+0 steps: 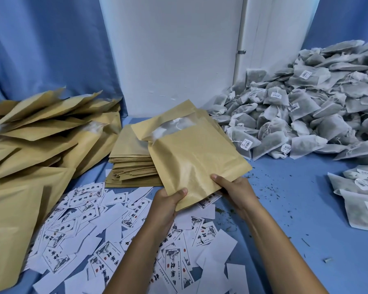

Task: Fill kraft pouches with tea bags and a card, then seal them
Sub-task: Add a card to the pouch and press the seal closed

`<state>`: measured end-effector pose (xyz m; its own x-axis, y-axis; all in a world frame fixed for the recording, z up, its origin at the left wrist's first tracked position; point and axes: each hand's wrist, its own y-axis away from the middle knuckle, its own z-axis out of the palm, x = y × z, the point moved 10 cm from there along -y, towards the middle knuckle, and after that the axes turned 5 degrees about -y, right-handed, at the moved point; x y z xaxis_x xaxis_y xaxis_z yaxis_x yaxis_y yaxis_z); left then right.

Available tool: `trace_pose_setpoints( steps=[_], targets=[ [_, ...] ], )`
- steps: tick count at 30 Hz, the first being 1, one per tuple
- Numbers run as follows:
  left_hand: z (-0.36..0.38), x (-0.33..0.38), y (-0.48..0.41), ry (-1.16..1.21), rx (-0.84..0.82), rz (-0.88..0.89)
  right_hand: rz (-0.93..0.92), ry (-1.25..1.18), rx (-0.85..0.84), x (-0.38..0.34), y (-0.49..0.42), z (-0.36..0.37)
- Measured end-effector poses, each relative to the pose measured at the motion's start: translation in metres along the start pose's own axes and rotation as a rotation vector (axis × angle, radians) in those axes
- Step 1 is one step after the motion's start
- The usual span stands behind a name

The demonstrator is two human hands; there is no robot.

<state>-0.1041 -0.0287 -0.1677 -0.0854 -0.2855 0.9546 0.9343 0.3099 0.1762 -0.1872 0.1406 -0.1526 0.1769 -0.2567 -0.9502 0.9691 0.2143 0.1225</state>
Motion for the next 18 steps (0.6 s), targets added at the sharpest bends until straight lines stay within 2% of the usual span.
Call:
trace_pose_setpoints(
  steps=[2,7,11,16,18],
  targets=[
    [0.001,0.0,0.0,0.01,-0.011,0.001,0.01,-0.002,-0.037,0.001,0.003,0.008],
    [0.006,-0.001,0.0,0.022,-0.027,0.002,-0.069,0.057,0.023,-0.007,0.005,0.004],
    [0.002,-0.003,-0.002,-0.006,0.0,0.004,0.027,-0.017,-0.08,0.007,0.008,0.018],
    [0.002,-0.006,-0.002,-0.062,-0.009,0.001,-0.037,-0.003,-0.038,0.001,0.008,0.015],
    [0.001,-0.006,-0.002,-0.066,-0.002,0.005,-0.01,-0.011,-0.086,0.002,0.01,0.021]
  ],
)
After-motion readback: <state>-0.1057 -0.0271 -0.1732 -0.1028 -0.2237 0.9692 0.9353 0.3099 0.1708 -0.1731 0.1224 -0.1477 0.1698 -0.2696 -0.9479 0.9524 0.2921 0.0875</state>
